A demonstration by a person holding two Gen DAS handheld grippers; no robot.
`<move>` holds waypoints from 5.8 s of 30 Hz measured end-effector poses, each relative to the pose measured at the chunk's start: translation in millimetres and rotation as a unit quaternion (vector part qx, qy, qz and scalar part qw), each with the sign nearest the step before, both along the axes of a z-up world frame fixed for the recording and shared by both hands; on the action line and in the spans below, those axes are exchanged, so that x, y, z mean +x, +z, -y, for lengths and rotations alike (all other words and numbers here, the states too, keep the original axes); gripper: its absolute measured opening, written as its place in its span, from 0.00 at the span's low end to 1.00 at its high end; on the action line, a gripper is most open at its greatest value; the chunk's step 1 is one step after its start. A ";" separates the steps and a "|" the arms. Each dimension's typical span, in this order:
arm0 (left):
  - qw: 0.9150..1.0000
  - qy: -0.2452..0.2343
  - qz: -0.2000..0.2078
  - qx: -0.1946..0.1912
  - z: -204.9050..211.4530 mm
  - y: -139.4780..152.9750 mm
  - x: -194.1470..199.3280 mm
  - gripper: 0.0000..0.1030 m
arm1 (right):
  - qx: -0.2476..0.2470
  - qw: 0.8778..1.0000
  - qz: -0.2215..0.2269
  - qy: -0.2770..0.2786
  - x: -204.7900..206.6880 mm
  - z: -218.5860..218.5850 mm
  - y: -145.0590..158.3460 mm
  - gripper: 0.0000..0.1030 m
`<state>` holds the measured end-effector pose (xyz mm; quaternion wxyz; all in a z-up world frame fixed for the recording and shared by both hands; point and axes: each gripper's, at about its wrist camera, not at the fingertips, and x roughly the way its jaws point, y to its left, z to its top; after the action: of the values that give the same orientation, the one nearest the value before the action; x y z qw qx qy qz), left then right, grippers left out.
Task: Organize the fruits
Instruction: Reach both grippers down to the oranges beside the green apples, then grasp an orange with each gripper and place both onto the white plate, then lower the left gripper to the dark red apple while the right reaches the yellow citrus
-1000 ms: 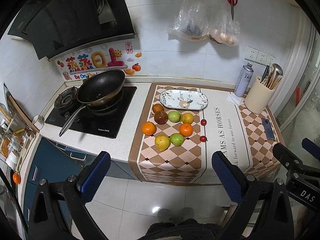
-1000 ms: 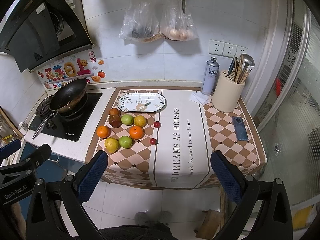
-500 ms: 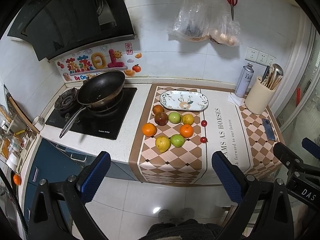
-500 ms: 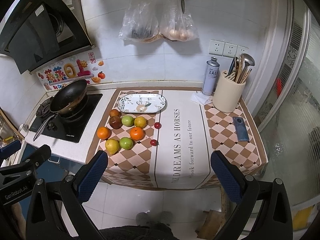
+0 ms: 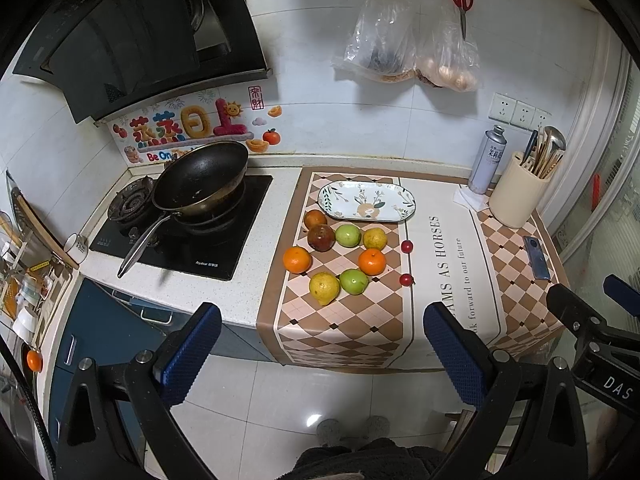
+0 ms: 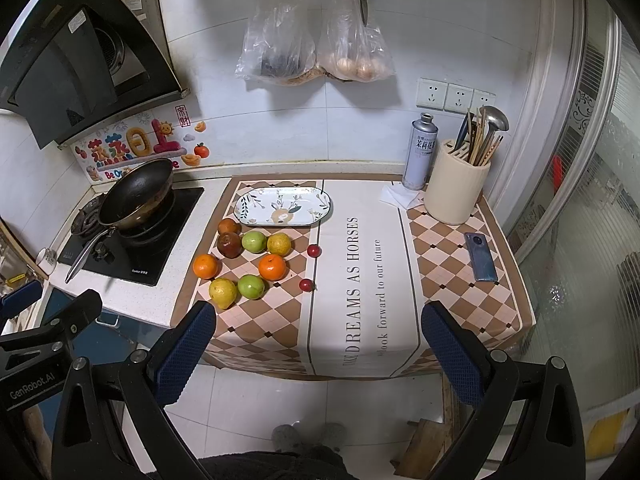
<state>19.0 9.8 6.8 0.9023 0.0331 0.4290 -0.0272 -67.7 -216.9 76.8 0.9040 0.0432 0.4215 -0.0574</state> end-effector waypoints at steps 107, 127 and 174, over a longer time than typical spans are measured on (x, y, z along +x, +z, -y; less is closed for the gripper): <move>0.910 -0.007 -0.405 -0.085 85.1 -315.8 555.0 0.60 | 0.128 0.947 -0.291 0.055 608.7 10.0 -413.5 0.64; 0.928 -0.021 -0.370 -0.035 93.6 -291.2 551.0 0.85 | 0.104 0.948 -0.299 0.018 572.5 33.4 -378.9 0.91; 0.988 -0.010 -0.157 0.008 3.4 -140.5 327.9 0.95 | 0.150 0.973 -0.173 0.006 370.5 -14.9 -245.9 0.91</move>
<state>346.9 6.4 -133.8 0.8233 0.0394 0.5651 -0.0375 302.9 -202.0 -169.1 0.8007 0.1652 0.5758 0.0051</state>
